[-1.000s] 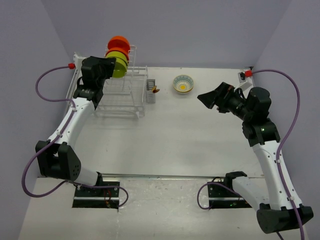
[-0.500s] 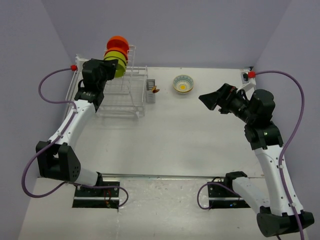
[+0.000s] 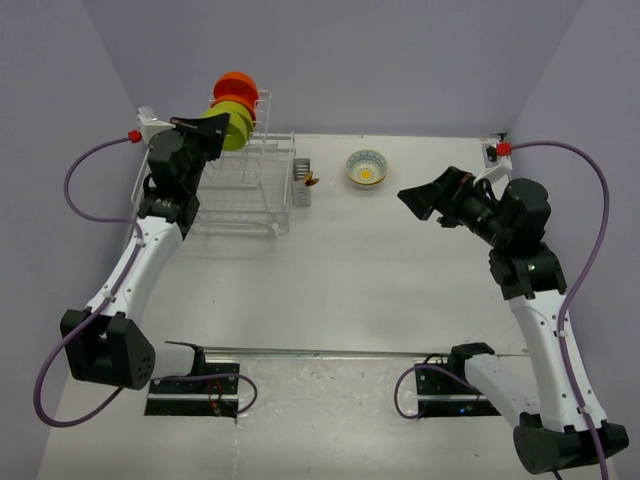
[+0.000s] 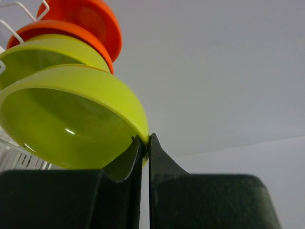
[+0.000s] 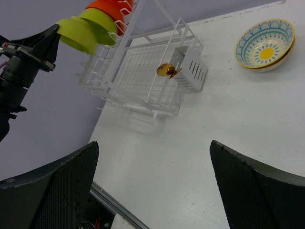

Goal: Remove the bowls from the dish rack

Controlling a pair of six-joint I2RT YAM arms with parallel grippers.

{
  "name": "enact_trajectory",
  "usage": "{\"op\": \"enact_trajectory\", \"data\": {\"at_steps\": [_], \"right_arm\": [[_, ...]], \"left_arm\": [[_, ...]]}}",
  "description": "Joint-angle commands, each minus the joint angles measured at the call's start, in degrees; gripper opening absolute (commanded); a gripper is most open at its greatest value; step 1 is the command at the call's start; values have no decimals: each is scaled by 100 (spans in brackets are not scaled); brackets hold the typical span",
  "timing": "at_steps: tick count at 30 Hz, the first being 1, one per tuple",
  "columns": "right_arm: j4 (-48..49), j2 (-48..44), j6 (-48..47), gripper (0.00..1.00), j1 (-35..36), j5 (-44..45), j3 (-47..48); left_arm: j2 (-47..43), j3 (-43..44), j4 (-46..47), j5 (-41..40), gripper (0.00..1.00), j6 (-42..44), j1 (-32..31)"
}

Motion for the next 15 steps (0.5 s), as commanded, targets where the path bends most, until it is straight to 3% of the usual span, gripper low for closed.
{"op": "enact_trajectory", "data": {"at_steps": [1,7,10,12,15], "right_arm": [[93,-76,-57,99,-12,97,263],[84,-41,-40,99,-4,71,377],[40,73,22,99,-12,53,543],[-100,266,48,99,-4,106,842],[-627,608,-100,99,-4,579,1456]], "left_arm": [[-317,-16,652,286,0,67,43],[-475,62,687,943,0,330,8],[-309,578,609,1505,0,1312,-315],[77,1097,283,1814,0,2506,-658],[912,2433,-1370,2613,0,4370,-1660]]}}
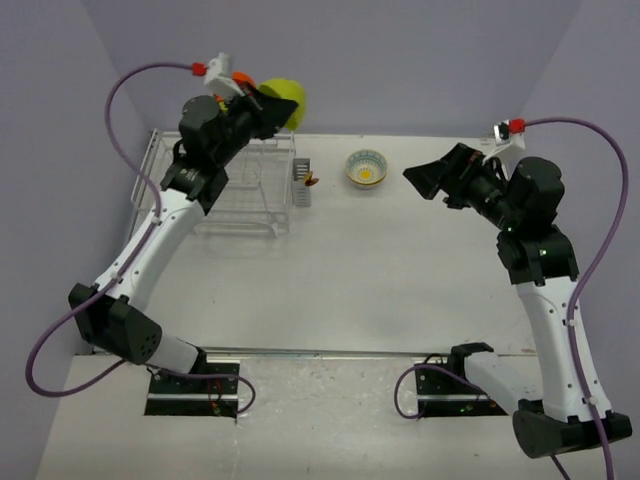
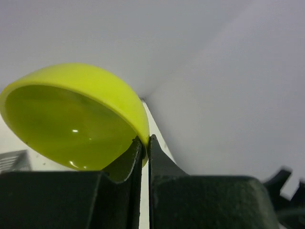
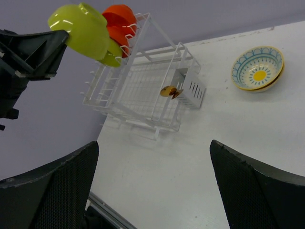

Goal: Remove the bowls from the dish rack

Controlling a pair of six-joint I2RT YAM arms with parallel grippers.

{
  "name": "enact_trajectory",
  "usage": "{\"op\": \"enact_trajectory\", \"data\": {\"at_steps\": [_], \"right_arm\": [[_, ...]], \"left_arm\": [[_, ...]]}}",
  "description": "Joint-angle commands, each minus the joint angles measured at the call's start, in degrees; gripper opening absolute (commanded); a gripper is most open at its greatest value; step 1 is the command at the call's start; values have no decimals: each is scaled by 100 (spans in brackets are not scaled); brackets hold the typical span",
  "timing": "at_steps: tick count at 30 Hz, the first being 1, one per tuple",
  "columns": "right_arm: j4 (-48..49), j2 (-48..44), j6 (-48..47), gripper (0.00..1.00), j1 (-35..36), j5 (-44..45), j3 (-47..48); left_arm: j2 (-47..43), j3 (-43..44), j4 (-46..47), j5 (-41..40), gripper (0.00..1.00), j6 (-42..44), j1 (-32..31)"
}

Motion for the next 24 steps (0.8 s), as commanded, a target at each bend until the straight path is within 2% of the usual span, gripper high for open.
{"op": "enact_trajectory", "data": {"at_steps": [1,2,7,10,13,16,20,23,24], "right_arm": [[-629,332,-167,99,-4,595,760],[-928,542,-315,99,-12,875,1057],[-2274,1516,-1019,98,-4,879,2113],[-2513,1669,-1257,96,40,921,2054],[-2688,1799,-1397,91,172,1088,1992],[-3092,2107,-1582,88,637,1650,2167],[-3128,2406,-1574,83,1094,1792,2150],[-3171,2564,-1573,71,1218,1879,2150],[-3198,2600,-1582,60,1244,1906,2133]], "left_arm": [[607,1424,-1139,1273,0,2862,-1168],[835,1550,-1551,1126,0,3183,-1590],[1179,1341,-2064,633,0,5132,-2541],[1268,1279,-2512,702,0,6231,-2991],[1215,1086,-2671,1000,0,6857,-3273],[1171,1050,-2881,1344,0,7298,-3475],[1504,1463,-3635,1405,0,7563,-3616],[1707,1753,-3918,1301,0,7599,-3634],[1716,1754,-3928,1257,0,7581,-3634]]}}
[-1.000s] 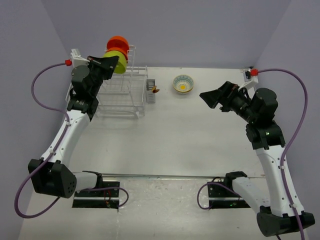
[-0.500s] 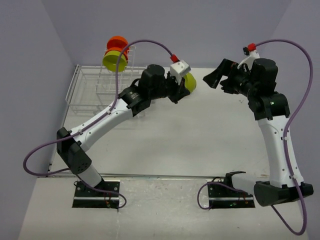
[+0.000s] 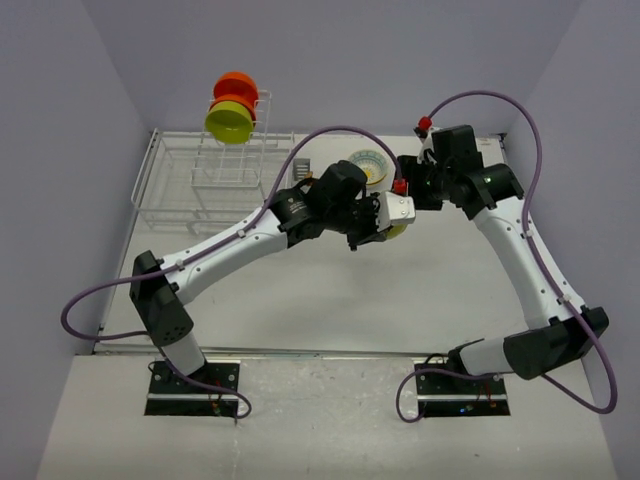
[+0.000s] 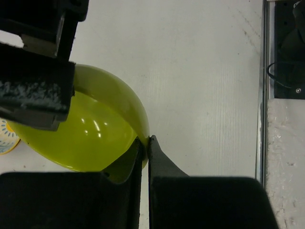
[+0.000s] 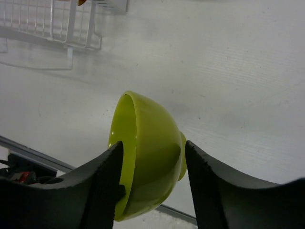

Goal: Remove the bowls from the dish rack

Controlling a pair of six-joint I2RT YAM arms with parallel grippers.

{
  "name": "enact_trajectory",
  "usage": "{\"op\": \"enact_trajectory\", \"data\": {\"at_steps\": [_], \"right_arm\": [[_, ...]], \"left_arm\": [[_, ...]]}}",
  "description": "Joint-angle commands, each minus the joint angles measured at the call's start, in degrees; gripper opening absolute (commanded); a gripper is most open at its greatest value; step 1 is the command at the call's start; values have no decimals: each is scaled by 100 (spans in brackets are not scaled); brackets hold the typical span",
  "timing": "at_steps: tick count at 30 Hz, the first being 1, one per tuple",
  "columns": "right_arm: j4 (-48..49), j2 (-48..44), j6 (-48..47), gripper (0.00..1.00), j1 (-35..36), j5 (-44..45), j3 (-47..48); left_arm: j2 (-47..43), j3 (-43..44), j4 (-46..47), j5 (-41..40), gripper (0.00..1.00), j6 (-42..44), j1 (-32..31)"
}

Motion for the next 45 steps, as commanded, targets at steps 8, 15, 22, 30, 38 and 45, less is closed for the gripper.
{"op": "enact_trajectory", "data": {"at_steps": [8,15,22,30,38,45], "right_arm": [[-170,120,-74,0,143,684,-3],[366,322,75,0,90,492,-197],[719,252,312,34,90,280,-215],[692,59,585,48,20,702,216],[228,417,419,52,64,492,943],[-160,726,172,53,196,386,946]], "left_arm": [[131,547,-267,-684,0,220,27],[-122,549,118,-1292,0,-54,27],[-510,179,146,-1275,0,60,27],[-387,109,58,-1020,0,148,27],[-352,117,-3,-783,0,306,27],[-106,442,-196,-678,0,403,27]]}}
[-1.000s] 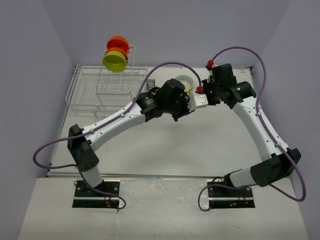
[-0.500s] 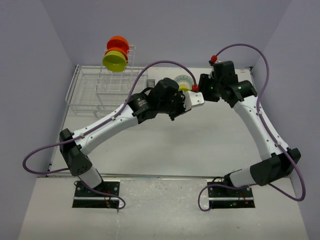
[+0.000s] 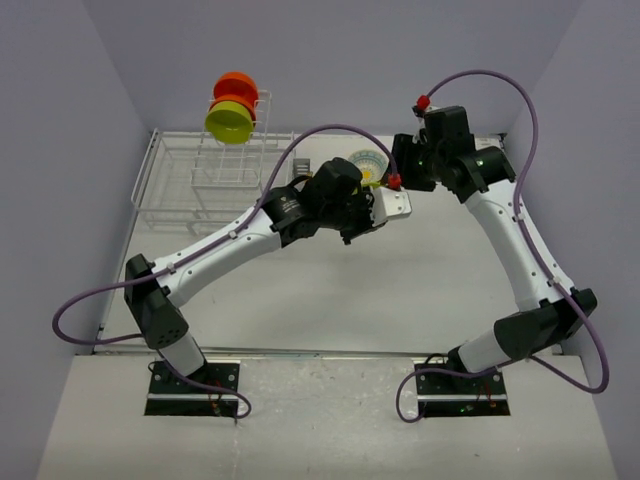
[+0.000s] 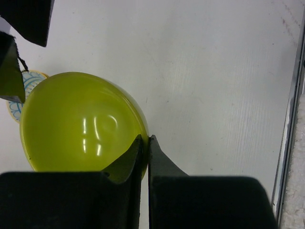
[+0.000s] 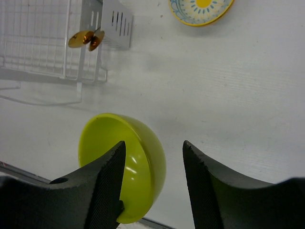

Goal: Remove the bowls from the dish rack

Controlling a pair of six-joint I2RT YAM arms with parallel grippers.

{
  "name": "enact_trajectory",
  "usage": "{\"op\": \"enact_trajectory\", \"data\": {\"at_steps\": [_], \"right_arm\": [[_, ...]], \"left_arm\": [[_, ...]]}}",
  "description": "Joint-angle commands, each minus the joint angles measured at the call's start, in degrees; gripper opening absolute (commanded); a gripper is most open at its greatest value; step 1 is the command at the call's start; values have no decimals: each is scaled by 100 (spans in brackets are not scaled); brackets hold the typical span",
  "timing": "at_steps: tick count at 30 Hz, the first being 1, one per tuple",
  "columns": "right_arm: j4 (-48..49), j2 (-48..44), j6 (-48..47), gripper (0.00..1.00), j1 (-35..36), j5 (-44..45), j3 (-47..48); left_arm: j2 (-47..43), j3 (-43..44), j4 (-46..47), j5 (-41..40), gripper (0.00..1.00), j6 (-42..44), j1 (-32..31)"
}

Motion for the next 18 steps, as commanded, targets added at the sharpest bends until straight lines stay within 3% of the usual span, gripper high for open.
{"op": "enact_trajectory", "data": {"at_steps": [1,8,13,14,15,18], "right_arm": [[-315,134,-193,53,63,-152,-46],[-482,205,-465,44,203,-108,-293],[-403,239,-527,20,203,-91,-521],[-377,248,-527,14,203,-82,-530],[-342,257,-518,0,203,-38,-565],[-167,196,-387,0,203,93,-636]], "left_arm": [[132,386,46,133,0,233,12],[282,667,-33,37,0,259,12],[300,729,-33,37,0,259,12],[309,746,-33,19,0,250,12],[300,755,-42,2,0,241,12],[309,755,-51,-156,0,189,12]]}}
